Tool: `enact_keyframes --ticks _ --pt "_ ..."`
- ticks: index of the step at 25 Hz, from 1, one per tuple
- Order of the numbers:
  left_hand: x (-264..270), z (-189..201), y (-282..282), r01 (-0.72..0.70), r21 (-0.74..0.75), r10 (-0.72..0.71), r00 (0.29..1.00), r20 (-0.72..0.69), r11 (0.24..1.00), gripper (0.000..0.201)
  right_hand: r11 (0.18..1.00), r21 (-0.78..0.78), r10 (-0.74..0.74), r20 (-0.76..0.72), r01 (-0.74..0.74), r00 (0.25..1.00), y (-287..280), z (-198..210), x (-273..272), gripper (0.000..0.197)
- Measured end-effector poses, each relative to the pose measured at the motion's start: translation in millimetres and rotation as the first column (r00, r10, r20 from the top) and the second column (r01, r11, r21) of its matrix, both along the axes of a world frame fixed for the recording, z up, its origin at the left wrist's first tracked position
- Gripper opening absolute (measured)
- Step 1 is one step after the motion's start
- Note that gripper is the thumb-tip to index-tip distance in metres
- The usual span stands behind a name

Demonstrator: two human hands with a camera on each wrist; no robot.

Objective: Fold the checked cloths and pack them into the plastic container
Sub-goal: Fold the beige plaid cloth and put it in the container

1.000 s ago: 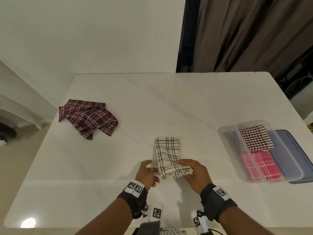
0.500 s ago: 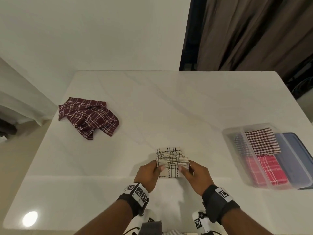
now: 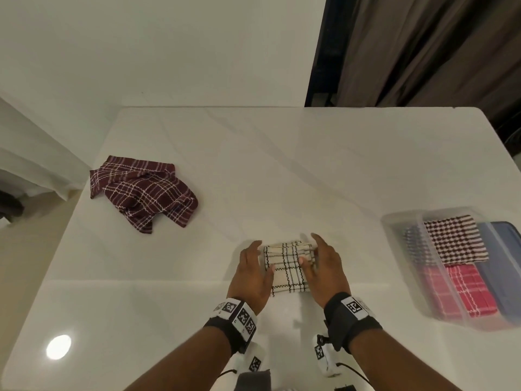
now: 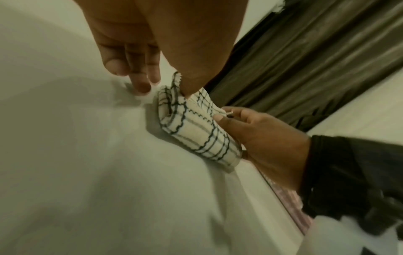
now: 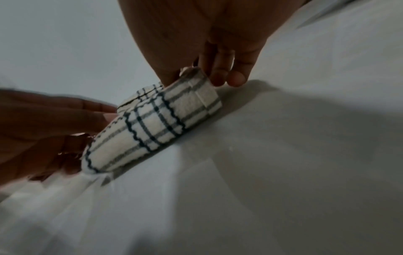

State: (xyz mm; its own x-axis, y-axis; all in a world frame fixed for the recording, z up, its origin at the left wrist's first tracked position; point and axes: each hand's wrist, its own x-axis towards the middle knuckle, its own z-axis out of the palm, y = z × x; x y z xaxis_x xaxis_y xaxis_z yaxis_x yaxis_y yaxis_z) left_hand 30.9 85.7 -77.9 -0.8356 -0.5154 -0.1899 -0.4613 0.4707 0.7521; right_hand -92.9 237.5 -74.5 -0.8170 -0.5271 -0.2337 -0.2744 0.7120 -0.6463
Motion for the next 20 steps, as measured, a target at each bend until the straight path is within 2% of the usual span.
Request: enact_keyframes --ticks 2,4,5,8,12,17,20 --pt "-3 1 -1 0.149 -0.289 -0.155 0.988 0.003 0.946 0.052 0.991 0.079 0.129 -0.245 -0.112 0.961 -6 1 3 0.056" --pt "-9 4 0 0.321 -0.432 -0.313 0.945 0.091 0.843 0.052 0.954 0.171 0.292 -0.358 -0.245 0.887 -12 -2 4 0.051" --pt "-12 1 0 0.391 -0.441 -0.365 0.919 0.147 0.808 0.055 0.935 0.2 0.348 -0.34 -0.294 0.874 -15 -5 3 0.05" --pt "-15 -13 -5 0.502 -0.396 -0.417 0.863 0.284 0.769 0.072 0.881 0.281 0.439 -0.187 -0.381 0.879 -14 -17 -2 0.06" --pt "-16 -21 -9 0.593 -0.381 -0.467 0.8 0.377 0.709 0.094 0.833 0.299 0.513 -0.097 -0.466 0.853 -9 -23 -10 0.075" --pt "-24 -18 -8 0.61 -0.324 -0.458 0.775 0.435 0.723 0.101 0.801 0.299 0.548 -0.014 -0.519 0.837 -9 -26 -17 0.076" --pt "-29 -2 0 0.568 -0.307 -0.416 0.796 0.44 0.763 0.098 0.78 0.245 0.586 0.037 -0.576 0.81 -5 -21 -27 0.079"
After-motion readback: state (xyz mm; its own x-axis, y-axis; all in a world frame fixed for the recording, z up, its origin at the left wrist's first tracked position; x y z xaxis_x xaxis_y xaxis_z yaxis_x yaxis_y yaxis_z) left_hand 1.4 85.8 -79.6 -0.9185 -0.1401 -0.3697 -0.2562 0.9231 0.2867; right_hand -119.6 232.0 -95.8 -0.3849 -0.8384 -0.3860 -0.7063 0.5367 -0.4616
